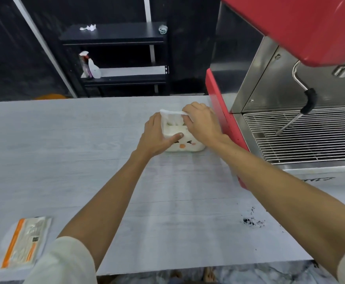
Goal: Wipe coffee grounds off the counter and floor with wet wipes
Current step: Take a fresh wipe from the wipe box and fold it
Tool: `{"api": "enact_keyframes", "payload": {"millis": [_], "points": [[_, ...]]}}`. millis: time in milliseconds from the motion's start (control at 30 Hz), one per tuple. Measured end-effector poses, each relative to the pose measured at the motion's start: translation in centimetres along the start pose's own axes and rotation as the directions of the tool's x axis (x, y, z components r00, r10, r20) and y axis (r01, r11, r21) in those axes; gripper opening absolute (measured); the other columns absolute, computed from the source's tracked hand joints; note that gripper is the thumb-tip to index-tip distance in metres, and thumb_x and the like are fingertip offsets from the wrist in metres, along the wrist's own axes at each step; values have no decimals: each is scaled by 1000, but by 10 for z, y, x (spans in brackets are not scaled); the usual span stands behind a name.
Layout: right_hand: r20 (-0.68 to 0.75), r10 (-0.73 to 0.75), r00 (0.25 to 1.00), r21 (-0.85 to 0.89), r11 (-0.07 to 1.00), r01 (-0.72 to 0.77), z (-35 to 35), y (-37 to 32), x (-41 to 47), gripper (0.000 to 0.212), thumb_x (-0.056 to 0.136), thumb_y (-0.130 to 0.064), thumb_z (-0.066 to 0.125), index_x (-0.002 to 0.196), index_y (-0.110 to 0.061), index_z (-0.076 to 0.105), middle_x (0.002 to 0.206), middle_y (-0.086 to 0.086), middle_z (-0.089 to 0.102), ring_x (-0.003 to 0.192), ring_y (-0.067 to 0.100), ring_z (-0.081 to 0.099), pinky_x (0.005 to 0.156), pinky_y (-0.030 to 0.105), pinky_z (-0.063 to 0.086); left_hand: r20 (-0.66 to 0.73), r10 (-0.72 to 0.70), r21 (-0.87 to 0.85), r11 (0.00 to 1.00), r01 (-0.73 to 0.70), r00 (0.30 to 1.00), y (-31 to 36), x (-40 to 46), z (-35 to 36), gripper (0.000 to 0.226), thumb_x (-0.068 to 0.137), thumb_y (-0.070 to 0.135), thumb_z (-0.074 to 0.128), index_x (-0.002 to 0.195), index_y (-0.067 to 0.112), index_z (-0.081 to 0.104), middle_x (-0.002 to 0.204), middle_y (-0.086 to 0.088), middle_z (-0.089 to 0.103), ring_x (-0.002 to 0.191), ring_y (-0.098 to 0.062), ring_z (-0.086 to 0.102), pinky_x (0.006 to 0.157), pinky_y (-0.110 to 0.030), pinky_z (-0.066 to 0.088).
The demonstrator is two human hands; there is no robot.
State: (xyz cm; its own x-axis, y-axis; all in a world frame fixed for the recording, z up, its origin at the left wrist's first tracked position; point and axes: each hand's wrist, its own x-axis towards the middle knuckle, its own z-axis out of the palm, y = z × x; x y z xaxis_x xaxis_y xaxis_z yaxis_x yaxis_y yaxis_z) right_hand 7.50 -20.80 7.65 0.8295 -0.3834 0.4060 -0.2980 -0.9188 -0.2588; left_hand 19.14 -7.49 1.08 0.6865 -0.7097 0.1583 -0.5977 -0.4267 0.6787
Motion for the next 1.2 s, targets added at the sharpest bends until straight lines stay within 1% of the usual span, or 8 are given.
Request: {"api": "enact_keyframes", "payload": {"millis": [367,533,600,733,833,933,1033,1200], "points": [[-71,35,997,171,985,-22,-21,-15,-50,15,93,-18,51,97,-10,63,91,3,64,80,21,57,68,37,48,-67,1,-59,998,-5,998,9,-53,-12,81,79,67,70,142,32,34,145,8,39,121,-5,33,98,-30,32],[-59,133,989,339,935,-106,-19,-17,-90,14,90,-16,56,81,-7,63,73,2,60,65,16,49,55,20,35,39,-156,-251,955,160,987,18,-99,-3,92,76,68,72,149,27,32,135,11,47,105,-2,57,77,-13,43],[-37,176,984,435,889,-143,-17,-17,-108,13,89,-15,58,83,-7,65,72,3,65,61,11,50,54,10,36,131,-204,-352,905,238,970,21,-115,3,91,77,67,72,149,30,31,133,10,55,104,1,61,77,-18,51],[72,258,963,561,788,-253,-10,-17,-139,9,89,-16,59,87,-12,67,75,-7,65,67,8,56,60,12,40,195,-215,-495,821,285,957,28,-138,20,77,82,55,74,145,36,34,131,9,60,112,-7,64,93,-40,59],[116,309,944,598,737,-314,-5,-15,-159,8,87,-18,59,84,-19,67,71,-12,62,63,-3,54,55,6,37,173,-209,-586,764,272,962,32,-148,29,70,84,44,75,143,31,41,130,10,59,114,-10,64,89,-40,60],[155,328,932,587,728,-354,0,-9,-175,9,88,-21,61,82,-16,67,72,-3,66,60,-1,53,55,13,39,142,-230,-659,704,265,963,34,-153,35,63,88,27,74,143,26,44,131,2,59,115,-15,64,86,-40,62],[179,361,915,612,687,-391,1,-4,-185,10,89,-22,62,87,-15,69,77,-2,70,68,8,60,63,21,47,135,-228,-628,733,261,964,35,-155,36,58,89,22,71,140,29,47,128,0,59,114,-17,63,84,-42,62],[244,402,882,683,575,-451,-3,2,-190,11,89,-18,62,87,-13,72,76,-6,69,66,0,58,66,19,45,173,-175,-577,780,243,969,38,-154,33,47,88,24,71,131,34,56,118,9,64,110,-16,65,82,-40,63]]}}
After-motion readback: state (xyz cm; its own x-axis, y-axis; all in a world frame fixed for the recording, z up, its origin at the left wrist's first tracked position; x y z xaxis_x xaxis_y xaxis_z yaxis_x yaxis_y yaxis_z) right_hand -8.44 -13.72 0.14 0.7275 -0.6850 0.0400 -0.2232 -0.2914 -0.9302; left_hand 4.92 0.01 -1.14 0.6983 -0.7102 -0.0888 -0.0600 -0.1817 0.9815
